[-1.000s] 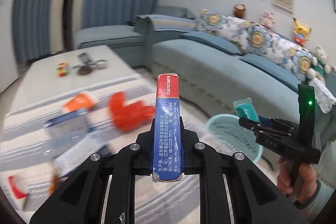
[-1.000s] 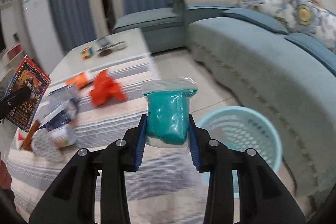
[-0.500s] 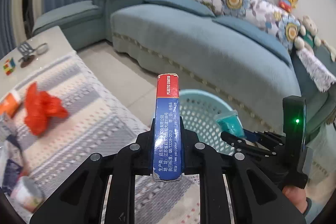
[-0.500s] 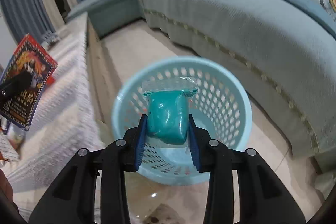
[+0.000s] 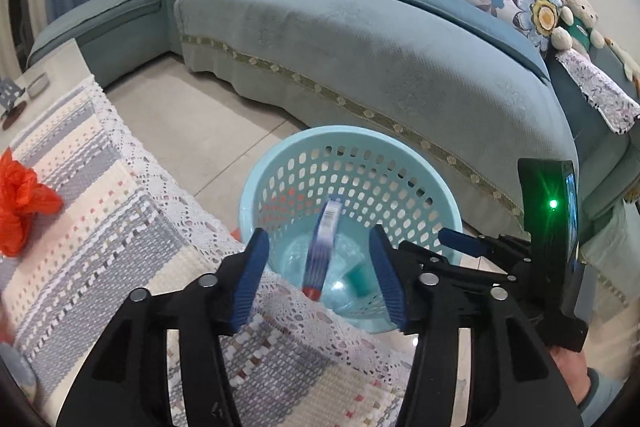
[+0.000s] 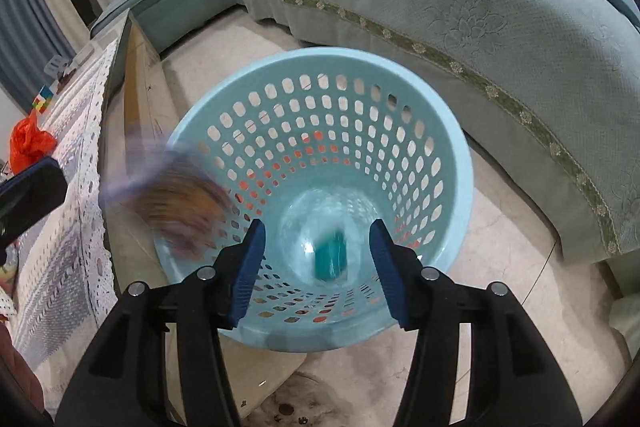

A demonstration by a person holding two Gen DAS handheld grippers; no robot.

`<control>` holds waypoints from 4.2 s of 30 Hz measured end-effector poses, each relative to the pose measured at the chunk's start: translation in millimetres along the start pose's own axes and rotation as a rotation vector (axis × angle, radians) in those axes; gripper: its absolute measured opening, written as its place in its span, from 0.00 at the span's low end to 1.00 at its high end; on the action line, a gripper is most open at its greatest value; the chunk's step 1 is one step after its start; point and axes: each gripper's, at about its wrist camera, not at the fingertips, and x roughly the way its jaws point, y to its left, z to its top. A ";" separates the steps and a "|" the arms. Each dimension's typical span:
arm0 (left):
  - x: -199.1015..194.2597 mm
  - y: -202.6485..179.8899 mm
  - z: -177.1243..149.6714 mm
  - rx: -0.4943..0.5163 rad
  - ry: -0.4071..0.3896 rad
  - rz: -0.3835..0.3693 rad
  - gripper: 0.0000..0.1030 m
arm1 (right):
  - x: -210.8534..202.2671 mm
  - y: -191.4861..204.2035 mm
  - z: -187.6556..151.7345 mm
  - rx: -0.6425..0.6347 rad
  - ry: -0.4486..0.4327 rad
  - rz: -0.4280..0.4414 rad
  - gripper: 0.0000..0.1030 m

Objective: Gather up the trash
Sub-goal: 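Carry both items over the light blue basket and open both tools to drop them, then move both open tools back over the cluttered table, then grasp the orange snack bag with the left tool while the right grasps the white polka-dot paper, then carry both items over the light blue basket and open both tools to drop them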

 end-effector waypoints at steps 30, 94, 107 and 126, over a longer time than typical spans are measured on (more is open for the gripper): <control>-283.8 149.3 -101.3 -0.397 -0.386 0.259 0.50 | -170.2 246.1 -31.1 -0.440 -0.318 0.395 0.49; -286.7 149.0 -123.2 -0.352 -0.414 0.188 0.00 | -183.7 271.7 -40.6 -0.674 -0.409 0.477 0.02; -192.9 47.2 -22.6 -0.113 -0.330 0.041 0.00 | -180.1 130.7 13.5 -0.384 -0.488 0.231 0.01; -18.8 -16.8 3.9 -0.015 -0.040 -0.067 0.02 | -56.9 -1.2 4.5 -0.102 -0.301 -0.003 0.02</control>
